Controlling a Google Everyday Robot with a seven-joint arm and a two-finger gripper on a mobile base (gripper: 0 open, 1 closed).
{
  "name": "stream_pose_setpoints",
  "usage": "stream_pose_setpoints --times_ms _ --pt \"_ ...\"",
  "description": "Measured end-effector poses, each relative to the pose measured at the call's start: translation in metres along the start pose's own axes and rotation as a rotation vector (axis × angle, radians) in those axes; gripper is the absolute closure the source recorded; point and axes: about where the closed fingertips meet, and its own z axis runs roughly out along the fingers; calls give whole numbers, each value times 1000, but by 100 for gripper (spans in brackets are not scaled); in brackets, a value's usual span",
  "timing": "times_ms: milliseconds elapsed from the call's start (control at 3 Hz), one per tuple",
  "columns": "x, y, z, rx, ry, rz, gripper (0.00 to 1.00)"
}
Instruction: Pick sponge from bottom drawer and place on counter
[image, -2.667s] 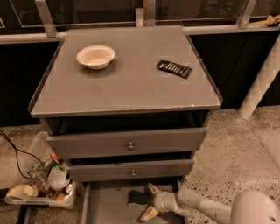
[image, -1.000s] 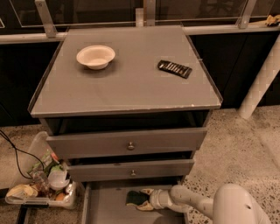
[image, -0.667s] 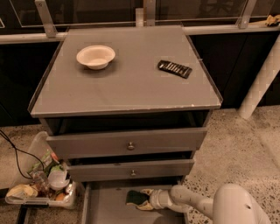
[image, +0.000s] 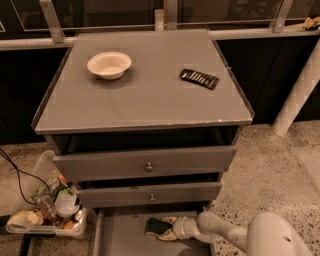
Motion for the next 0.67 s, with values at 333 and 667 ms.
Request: stream_pose_setpoints --times_ms 333,667 --pt "3 8 -20 -18 -33 34 100" --pt "9 23 -51 -41 -74 75 100"
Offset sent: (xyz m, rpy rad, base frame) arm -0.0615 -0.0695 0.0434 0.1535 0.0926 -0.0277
